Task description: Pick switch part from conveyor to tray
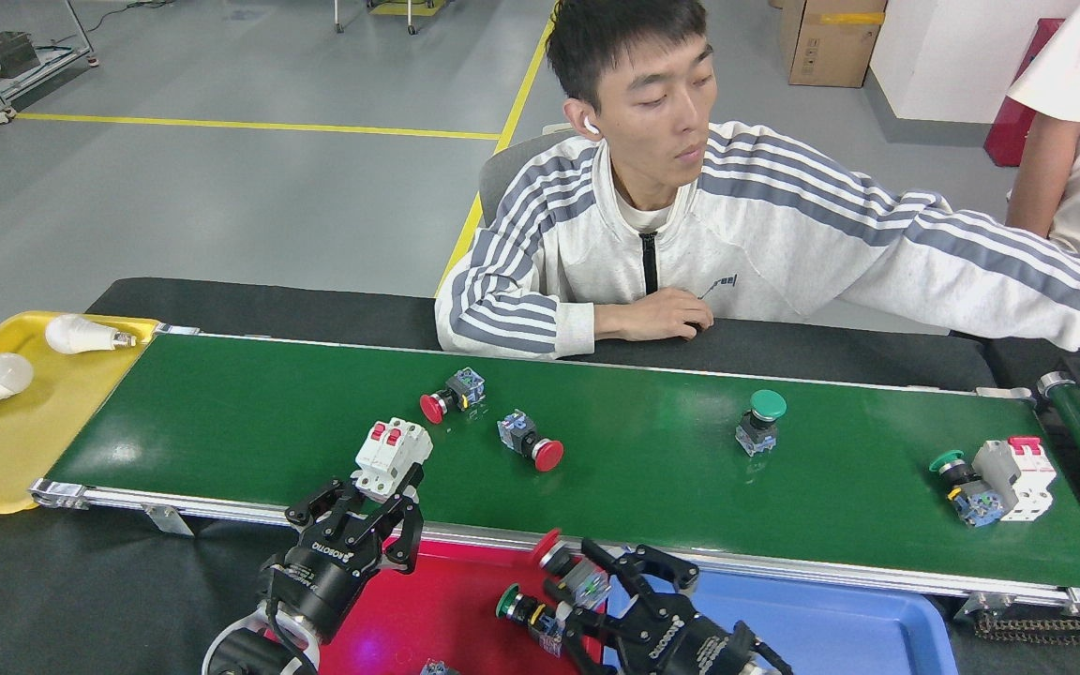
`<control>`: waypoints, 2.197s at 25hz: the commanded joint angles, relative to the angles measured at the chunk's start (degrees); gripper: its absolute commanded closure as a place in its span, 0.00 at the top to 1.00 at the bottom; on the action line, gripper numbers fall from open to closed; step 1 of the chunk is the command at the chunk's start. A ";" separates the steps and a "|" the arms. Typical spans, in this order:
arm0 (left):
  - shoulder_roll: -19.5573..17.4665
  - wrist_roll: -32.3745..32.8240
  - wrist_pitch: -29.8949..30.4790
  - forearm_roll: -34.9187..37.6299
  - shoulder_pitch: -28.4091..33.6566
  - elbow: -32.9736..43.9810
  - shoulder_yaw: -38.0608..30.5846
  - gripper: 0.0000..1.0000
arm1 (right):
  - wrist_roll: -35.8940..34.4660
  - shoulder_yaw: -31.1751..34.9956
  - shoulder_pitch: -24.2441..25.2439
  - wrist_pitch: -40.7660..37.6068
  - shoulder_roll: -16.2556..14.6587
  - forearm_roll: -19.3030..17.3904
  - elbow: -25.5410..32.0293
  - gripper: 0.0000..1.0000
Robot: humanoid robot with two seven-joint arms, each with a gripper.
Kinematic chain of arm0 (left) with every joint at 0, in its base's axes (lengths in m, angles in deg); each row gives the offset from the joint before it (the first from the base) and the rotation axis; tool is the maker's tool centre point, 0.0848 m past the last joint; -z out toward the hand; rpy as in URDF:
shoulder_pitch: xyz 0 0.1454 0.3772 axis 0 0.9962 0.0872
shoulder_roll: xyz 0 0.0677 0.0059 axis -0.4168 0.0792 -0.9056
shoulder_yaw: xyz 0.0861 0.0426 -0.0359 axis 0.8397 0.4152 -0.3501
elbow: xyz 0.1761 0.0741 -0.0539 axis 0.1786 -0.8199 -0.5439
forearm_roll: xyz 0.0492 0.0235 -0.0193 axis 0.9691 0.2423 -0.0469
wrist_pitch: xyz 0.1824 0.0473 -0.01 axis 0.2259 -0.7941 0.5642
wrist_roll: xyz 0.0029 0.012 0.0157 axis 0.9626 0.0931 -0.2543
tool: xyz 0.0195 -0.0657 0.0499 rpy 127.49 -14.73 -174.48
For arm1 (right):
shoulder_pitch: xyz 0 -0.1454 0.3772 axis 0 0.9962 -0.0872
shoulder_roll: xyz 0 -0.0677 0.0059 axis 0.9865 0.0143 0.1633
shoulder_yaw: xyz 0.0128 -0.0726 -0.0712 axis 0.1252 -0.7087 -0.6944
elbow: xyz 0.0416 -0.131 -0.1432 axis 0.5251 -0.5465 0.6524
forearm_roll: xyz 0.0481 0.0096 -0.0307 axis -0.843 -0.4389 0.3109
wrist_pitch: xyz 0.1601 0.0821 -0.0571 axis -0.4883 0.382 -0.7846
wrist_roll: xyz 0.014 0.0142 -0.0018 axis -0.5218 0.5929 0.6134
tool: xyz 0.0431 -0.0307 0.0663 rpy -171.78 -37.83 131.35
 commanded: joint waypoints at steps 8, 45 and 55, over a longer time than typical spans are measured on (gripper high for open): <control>0.59 0.02 5.38 0.39 2.53 5.77 8.93 0.11 | -1.69 29.51 6.36 16.88 1.61 -3.95 3.42 1.00; -5.04 4.59 -20.37 0.13 8.60 10.08 1.55 1.00 | 3.67 18.79 -4.98 25.49 -2.26 0.19 -8.79 1.00; -3.98 4.76 -21.43 -0.05 -8.81 -7.94 1.55 1.00 | 4.11 13.07 -18.87 30.77 -2.61 0.27 -25.14 0.97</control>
